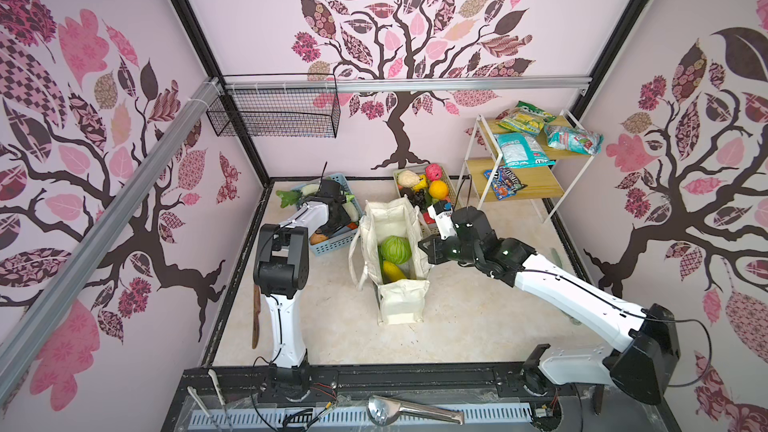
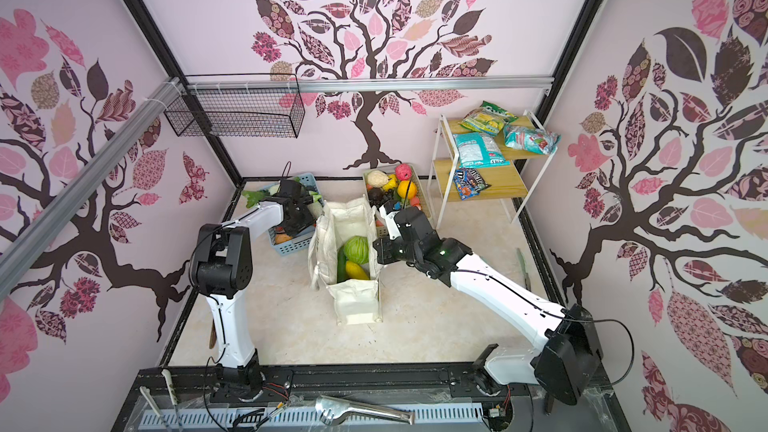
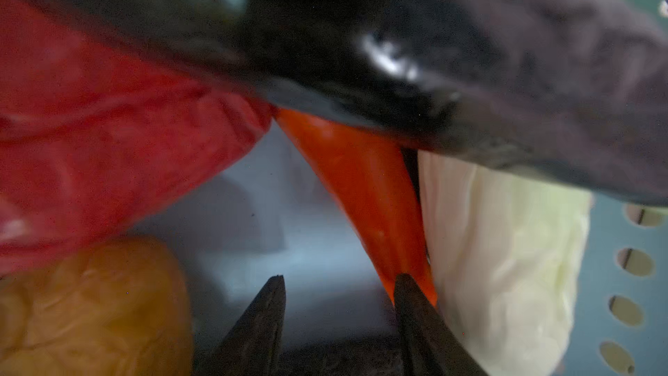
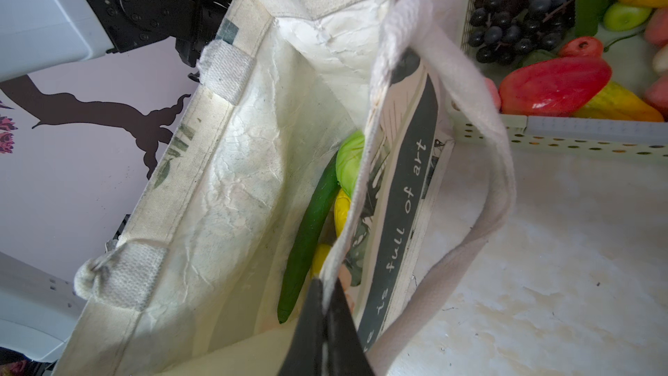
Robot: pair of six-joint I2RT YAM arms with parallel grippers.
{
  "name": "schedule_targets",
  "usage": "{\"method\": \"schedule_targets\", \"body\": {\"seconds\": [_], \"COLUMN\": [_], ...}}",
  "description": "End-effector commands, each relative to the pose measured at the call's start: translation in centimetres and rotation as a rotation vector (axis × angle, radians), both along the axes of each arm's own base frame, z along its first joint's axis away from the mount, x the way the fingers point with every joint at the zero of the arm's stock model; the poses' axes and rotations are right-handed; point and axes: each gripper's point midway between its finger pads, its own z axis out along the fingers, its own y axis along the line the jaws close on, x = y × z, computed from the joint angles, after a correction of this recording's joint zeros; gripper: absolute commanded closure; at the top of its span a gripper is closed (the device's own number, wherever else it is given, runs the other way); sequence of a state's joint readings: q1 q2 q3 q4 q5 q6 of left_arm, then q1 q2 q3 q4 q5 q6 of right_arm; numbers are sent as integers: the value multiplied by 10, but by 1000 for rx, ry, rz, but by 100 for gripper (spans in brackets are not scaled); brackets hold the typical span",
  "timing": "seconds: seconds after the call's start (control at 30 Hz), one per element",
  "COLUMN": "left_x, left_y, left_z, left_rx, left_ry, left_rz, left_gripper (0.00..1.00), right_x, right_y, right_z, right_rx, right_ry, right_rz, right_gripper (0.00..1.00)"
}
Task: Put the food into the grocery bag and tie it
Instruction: 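Move left gripper back over the blue basket toward the red chili pepper, then lower left gripper around the red chili pepper and close on it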
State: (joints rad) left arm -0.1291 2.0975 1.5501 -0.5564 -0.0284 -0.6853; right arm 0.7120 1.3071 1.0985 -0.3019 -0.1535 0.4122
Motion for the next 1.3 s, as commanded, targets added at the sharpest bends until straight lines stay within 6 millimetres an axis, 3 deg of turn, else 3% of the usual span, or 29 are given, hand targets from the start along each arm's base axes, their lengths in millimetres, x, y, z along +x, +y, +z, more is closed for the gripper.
{"method": "schedule_targets", "body": {"seconds": [0.0,0.2,0.4,0.57,0.7,0.8,0.97,1.1,1.27], "left_x": [21,4,-14,-27,-30,-24,-4,8,15], "left_y": [-7,-5,0,18,24,16,-17,-24,-12], "left_z": [13,-22,-45,-36,-17,6,34,25,1], "left_rx": [19,75,127,186,146,103,44,77,128], "left_ry": [-76,49,187,186,144,82,-6,29,54], "left_rz": [-4,-22,-69,-39,-8,-15,-65,-76,-57], "left_gripper": [42,35,43,46,42,39,34,33,27], "right_x": [7,6,4,5,4,3,7,11,10], "right_y": [6,8,14,21,19,20,22,22,20], "right_z": [9,13,18,26,26,25,28,34,29], "right_rx": [26,40,65,80,76,80,76,53,47], "right_ry": [-23,-30,-29,-33,-39,-31,-40,-60,-52], "right_rz": [2,12,42,69,67,67,72,70,66], "right_gripper": [100,100,100,100,100,100,100,100,100]}}
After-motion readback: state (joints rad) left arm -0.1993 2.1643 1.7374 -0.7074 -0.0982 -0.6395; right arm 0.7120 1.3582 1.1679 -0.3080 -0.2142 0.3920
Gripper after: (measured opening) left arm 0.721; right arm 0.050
